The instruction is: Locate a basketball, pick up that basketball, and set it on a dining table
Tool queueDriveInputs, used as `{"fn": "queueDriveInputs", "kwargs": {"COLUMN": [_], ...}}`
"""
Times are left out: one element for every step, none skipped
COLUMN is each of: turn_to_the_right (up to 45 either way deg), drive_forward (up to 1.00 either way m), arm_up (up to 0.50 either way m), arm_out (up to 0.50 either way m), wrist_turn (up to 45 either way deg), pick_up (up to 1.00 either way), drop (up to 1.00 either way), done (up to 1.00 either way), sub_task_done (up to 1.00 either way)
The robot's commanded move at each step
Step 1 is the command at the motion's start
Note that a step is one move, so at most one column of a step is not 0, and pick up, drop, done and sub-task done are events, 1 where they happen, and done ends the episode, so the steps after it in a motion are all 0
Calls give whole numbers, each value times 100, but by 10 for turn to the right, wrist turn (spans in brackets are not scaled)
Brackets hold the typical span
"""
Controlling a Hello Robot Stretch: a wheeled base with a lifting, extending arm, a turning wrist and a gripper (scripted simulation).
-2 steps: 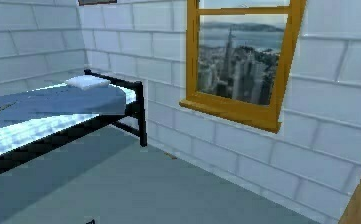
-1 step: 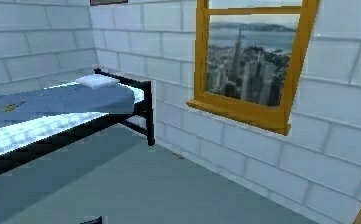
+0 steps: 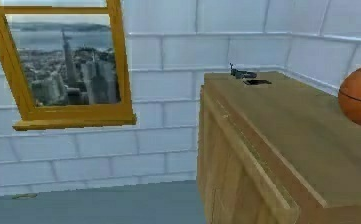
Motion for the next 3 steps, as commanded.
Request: {"fn": "queueDriveInputs", "kwargs": {"turn_to_the_right": [450, 420, 0], "drive_forward": [0, 0, 65], "arm_up": [0, 0, 0], "arm_out": [0, 0, 0], "wrist_turn": [0, 0, 0], "pick_up": [0, 0, 0], "drop": [0, 0, 0], "done": [0, 0, 0], "sub_task_done": [0, 0, 0]}}
